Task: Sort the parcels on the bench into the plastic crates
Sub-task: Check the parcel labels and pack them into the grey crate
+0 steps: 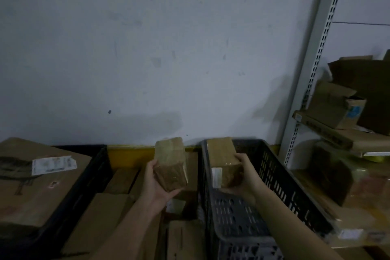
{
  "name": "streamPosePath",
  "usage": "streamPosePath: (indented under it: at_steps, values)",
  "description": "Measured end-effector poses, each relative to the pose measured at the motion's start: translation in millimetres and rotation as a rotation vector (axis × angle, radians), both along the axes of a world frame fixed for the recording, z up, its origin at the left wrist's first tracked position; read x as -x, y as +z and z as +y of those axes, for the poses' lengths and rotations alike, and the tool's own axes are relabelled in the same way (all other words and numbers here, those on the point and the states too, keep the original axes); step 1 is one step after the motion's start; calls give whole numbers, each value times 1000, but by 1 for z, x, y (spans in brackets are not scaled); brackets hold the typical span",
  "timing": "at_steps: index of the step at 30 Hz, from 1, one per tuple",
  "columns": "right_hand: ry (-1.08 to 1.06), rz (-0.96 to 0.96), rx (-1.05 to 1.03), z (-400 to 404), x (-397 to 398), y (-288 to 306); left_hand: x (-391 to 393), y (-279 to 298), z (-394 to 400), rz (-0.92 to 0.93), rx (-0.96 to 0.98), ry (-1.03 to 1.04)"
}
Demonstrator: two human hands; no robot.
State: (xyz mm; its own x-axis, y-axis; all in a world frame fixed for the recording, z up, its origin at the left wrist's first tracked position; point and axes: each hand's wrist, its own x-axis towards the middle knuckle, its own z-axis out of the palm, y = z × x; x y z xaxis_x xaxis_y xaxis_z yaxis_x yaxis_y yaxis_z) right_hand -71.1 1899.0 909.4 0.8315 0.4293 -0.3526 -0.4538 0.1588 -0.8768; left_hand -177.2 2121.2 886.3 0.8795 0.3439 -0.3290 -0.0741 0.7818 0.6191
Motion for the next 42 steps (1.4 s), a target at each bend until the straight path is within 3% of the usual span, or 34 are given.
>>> streamPosePath:
  at_steps: [3, 7, 13, 33, 42]
  values:
    - [33, 58, -173, -3, 10, -10, 16, -8, 3, -79, 85, 18]
    - [72, 85, -243, 7, 20, -14, 27, -6, 15, -94, 58, -1]
    - [109, 96, -268, 38, 28, -13, 35, -1, 25, 6, -68, 58]
    - [245, 75, -277, 113, 46, -34, 83, -15, 77, -111, 162, 248]
    - [271, 208, -221, 155, 53, -72, 107, -60, 116, -78, 195, 321]
